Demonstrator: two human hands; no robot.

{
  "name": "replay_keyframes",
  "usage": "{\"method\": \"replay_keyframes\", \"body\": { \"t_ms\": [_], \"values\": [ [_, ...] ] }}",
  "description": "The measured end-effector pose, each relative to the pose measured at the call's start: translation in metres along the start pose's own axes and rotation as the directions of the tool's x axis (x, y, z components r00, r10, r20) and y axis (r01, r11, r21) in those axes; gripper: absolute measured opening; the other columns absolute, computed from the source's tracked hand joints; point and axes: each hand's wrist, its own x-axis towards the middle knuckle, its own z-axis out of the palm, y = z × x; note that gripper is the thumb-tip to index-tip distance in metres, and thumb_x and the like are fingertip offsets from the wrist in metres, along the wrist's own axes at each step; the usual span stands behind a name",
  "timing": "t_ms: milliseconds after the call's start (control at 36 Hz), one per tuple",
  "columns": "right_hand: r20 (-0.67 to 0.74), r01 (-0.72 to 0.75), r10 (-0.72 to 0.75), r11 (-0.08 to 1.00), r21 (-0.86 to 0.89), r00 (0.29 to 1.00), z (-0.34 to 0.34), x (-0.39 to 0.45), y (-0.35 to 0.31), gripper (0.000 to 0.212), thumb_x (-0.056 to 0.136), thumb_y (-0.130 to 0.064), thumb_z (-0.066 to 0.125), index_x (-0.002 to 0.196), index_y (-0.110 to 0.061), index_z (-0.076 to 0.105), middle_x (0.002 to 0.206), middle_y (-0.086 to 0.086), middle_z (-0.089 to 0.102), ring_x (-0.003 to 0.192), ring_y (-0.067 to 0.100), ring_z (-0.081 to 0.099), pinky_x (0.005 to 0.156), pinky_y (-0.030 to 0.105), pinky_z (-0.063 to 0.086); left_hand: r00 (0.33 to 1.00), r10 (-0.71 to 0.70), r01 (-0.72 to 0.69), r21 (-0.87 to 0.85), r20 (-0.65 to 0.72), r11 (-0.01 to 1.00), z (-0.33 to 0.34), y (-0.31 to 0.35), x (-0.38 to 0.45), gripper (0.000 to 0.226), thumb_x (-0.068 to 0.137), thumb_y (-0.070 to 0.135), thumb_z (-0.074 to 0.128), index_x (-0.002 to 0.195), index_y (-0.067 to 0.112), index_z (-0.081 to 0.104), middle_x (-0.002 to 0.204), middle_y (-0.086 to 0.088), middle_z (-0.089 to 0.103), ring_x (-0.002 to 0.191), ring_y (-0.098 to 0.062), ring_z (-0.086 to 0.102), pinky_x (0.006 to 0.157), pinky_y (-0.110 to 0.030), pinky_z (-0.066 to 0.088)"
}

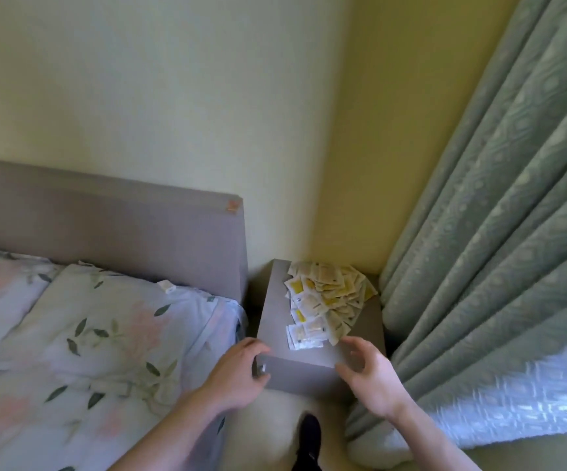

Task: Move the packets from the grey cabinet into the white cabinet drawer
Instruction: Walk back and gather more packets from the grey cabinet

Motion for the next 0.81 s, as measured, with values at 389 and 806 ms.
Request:
{"method": "replay_keyframes", "body": {
  "t_ms": [389, 806],
  "values": [
    [0.164, -0.258, 0.267, 0.963, -0.071, 0.95, -0.002, 0.235, 0.064, 0.047, 0.085, -0.03, 0.073, 0.13, -0.025, 0.059, 0.129, -0.005, 0.062, 0.112, 0.017, 0.061, 0.098, 0.036, 0.05, 0.964, -0.262, 0.265, -0.094, 0.041, 0.96, 0.029, -0.04, 0.183, 0.043, 0.077, 0.039, 0.063, 0.12, 0.036, 0.059, 0.122, 0.018, 0.054, 0.114, -0.006, 0.057, 0.098, -0.026, 0.047],
    [0.072, -0.466, 0.471, 0.881, -0.08, 0.879, 0.104, 0.364, 0.161, 0.062, 0.086, -0.033, 0.077, 0.137, -0.01, 0.051, 0.137, 0.005, 0.055, 0.121, 0.024, 0.056, 0.086, 0.026, 0.04, 0.883, -0.438, 0.466, -0.209, 0.166, 0.86, 0.167, -0.119, 0.333, 0.06, 0.085, 0.038, 0.074, 0.138, 0.028, 0.047, 0.137, 0.013, 0.046, 0.119, -0.007, 0.052, 0.103, -0.021, 0.042]
  ]
}}
